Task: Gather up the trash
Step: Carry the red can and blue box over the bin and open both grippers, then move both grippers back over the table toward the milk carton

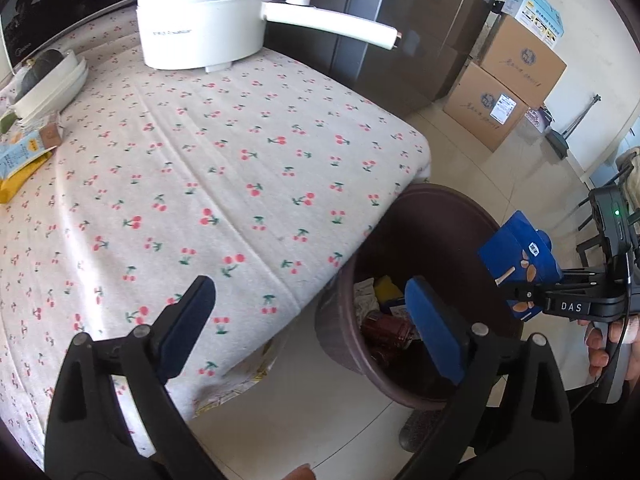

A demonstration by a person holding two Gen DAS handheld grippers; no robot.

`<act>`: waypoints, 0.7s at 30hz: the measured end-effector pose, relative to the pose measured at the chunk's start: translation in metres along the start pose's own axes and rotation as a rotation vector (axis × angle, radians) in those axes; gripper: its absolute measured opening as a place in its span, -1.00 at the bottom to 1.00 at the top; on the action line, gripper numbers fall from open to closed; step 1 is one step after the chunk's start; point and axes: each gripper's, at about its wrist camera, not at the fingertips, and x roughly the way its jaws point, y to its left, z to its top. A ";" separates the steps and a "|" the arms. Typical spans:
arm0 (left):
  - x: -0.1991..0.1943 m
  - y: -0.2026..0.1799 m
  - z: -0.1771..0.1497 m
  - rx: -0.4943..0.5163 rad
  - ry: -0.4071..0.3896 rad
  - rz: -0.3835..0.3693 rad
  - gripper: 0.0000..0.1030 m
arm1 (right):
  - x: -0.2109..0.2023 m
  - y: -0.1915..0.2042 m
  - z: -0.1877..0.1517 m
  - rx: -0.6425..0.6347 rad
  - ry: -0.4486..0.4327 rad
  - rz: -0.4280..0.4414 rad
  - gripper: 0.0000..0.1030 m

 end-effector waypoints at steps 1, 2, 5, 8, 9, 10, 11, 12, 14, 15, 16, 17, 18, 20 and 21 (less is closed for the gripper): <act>-0.003 0.004 0.000 -0.003 -0.006 0.014 0.90 | 0.001 0.004 0.001 0.000 0.004 -0.005 -0.51; -0.007 0.009 -0.001 -0.008 -0.012 0.028 0.91 | 0.000 0.007 0.003 0.000 0.008 -0.001 -0.15; -0.014 0.025 -0.003 -0.026 -0.021 0.077 0.93 | -0.004 0.016 0.006 0.020 -0.016 0.010 0.46; -0.020 0.041 -0.006 -0.050 -0.014 0.124 0.96 | -0.005 0.028 0.009 0.007 -0.022 0.014 0.46; -0.022 0.047 -0.008 -0.059 -0.014 0.137 0.96 | -0.005 0.033 0.010 0.004 -0.020 0.012 0.46; -0.024 0.053 -0.011 -0.066 -0.015 0.152 0.97 | -0.003 0.038 0.011 -0.002 -0.014 0.007 0.47; -0.026 0.058 -0.012 -0.072 -0.016 0.167 0.97 | -0.002 0.042 0.012 -0.010 -0.009 -0.001 0.49; -0.028 0.065 -0.014 -0.078 -0.015 0.181 0.97 | -0.001 0.049 0.014 -0.024 -0.003 -0.012 0.50; -0.033 0.077 -0.016 -0.095 -0.016 0.205 0.97 | 0.000 0.063 0.016 -0.057 -0.002 -0.025 0.52; -0.037 0.083 -0.018 -0.107 -0.019 0.214 0.97 | -0.001 0.071 0.017 -0.067 -0.005 -0.027 0.53; -0.041 0.090 -0.021 -0.121 -0.023 0.220 0.97 | -0.001 0.076 0.017 -0.072 -0.008 -0.027 0.54; -0.045 0.096 -0.023 -0.134 -0.026 0.226 0.97 | -0.002 0.081 0.019 -0.076 -0.010 -0.024 0.55; -0.049 0.104 -0.025 -0.148 -0.029 0.233 0.97 | -0.002 0.088 0.021 -0.079 -0.014 -0.019 0.56; -0.057 0.118 -0.030 -0.178 -0.030 0.246 0.97 | -0.003 0.102 0.023 -0.090 -0.022 -0.012 0.57; -0.060 0.126 -0.032 -0.193 -0.028 0.254 0.97 | -0.003 0.110 0.025 -0.099 -0.027 -0.009 0.58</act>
